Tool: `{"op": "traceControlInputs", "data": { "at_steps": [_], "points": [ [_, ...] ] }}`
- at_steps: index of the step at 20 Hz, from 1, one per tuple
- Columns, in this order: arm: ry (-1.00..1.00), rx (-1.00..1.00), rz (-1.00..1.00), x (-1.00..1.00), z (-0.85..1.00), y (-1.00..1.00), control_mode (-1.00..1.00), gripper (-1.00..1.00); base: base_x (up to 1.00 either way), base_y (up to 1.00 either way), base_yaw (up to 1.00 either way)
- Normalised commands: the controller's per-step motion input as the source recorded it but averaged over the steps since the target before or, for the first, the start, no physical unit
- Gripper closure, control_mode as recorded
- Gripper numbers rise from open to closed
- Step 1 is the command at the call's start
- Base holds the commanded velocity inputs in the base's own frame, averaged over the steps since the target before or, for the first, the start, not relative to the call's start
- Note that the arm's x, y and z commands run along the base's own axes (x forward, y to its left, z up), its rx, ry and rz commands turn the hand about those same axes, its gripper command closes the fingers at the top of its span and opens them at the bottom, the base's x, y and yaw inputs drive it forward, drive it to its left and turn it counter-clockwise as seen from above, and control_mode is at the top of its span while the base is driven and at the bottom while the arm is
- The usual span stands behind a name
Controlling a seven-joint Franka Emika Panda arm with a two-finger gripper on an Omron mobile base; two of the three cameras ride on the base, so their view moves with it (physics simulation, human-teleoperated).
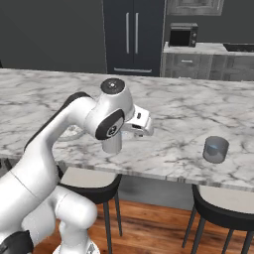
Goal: There are four ice cubes in the ice bowl. Place two ice cubes in each glass of water.
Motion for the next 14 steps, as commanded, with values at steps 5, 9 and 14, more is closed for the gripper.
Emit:
{"op": "traceControlInputs", "data": {
  "at_steps": [5,9,14],
  "points": [
    [0.03,-0.20,0.36,-0.03,0.26,1.00,-1.00,-1.00,0.00,0.00,0.00],
    [0.11,-0.24,0.39,0.03,0.01,1.00,-1.00,-1.00,0.00,0.00,0.00],
    [0.20,-0.25,0.35,0.17,0.00,1.00,-1.00,-1.00,0.00,0.00,0.00]
  ]
}}
